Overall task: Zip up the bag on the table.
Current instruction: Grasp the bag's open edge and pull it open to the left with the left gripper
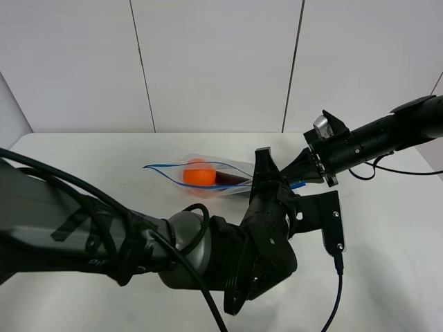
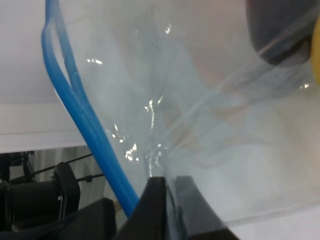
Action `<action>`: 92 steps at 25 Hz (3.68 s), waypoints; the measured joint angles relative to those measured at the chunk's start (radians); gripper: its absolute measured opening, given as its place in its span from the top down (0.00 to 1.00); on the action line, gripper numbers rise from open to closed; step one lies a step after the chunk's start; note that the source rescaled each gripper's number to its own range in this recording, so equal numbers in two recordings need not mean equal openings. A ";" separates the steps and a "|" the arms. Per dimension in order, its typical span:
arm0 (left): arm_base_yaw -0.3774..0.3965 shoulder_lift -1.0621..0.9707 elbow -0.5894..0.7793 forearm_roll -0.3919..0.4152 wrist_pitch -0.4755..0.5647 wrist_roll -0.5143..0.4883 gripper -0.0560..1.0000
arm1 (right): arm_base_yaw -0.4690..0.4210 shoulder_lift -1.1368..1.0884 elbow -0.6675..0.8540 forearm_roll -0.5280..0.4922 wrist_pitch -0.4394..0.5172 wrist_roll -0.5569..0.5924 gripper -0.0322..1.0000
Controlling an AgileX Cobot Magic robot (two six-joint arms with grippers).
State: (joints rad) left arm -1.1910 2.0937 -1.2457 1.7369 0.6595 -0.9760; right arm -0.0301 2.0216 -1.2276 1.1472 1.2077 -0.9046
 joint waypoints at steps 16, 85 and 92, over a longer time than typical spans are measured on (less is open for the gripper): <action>0.000 0.000 0.000 -0.001 -0.036 0.049 0.94 | 0.000 0.000 0.000 0.000 0.000 0.000 0.97; 0.276 -0.050 -0.004 -0.317 0.168 0.439 0.95 | 0.003 0.000 -0.002 0.024 -0.005 0.000 0.97; 0.304 -0.050 -0.004 -0.317 0.168 0.439 0.95 | 0.003 0.000 -0.002 0.024 -0.005 0.000 0.97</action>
State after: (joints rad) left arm -0.8873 2.0438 -1.2501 1.4197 0.8277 -0.5371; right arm -0.0267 2.0216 -1.2297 1.1709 1.2030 -0.9046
